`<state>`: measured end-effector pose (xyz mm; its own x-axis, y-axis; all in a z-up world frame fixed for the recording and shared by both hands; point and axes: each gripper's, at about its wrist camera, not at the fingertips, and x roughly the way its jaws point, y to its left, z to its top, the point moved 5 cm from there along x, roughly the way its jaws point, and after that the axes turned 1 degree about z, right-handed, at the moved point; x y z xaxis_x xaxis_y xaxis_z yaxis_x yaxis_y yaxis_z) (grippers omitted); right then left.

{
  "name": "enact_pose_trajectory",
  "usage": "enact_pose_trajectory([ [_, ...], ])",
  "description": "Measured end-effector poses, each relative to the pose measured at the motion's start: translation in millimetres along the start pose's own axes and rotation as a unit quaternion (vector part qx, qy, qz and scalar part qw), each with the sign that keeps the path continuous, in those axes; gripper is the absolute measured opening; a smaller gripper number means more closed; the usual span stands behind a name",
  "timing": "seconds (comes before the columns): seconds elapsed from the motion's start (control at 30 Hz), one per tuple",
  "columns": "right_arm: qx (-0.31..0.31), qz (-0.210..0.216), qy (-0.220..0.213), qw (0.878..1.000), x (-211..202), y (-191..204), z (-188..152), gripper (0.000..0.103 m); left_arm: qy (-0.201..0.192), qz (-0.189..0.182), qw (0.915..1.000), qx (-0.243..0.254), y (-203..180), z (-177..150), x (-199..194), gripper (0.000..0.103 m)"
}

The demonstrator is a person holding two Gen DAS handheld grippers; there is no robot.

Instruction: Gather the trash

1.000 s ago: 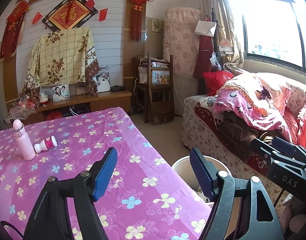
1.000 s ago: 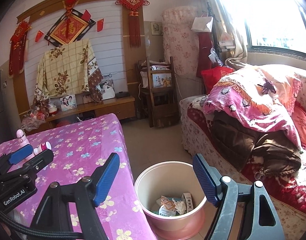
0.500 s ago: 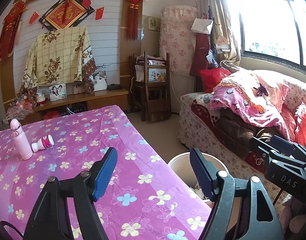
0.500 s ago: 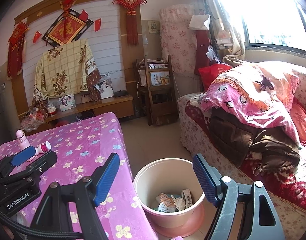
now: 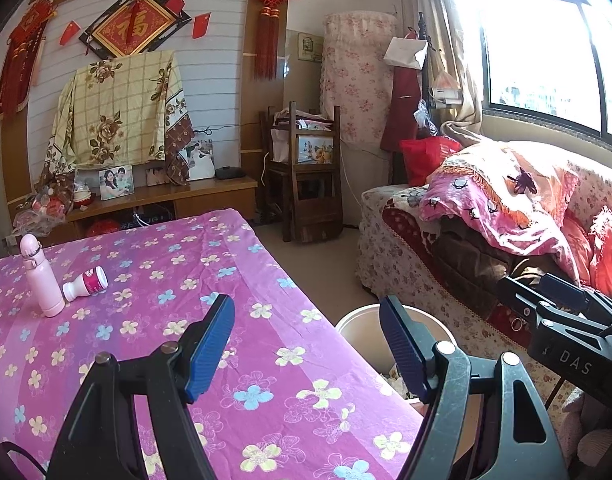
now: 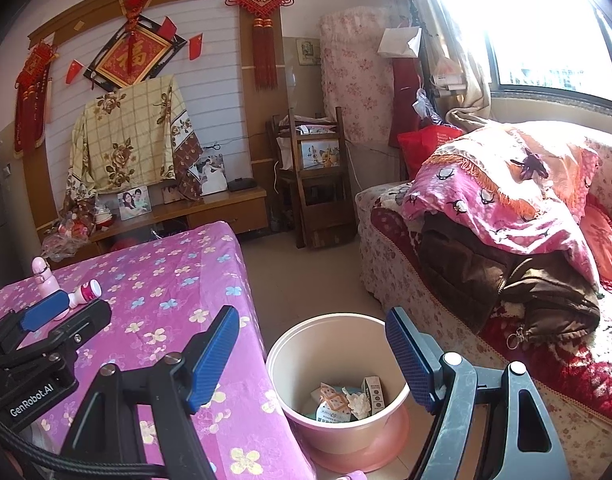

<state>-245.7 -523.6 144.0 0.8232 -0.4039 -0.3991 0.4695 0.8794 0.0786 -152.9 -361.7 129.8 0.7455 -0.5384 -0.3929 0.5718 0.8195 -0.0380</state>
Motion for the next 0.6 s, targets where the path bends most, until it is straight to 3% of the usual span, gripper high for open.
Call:
enact_pose_trajectory([
  [0.6,-0.001,0.0,0.002,1.0,0.1,0.2,-2.3,0.079,0.007,-0.001,0.9999,-0.008,1.3,-1.5,4.7,0.075],
])
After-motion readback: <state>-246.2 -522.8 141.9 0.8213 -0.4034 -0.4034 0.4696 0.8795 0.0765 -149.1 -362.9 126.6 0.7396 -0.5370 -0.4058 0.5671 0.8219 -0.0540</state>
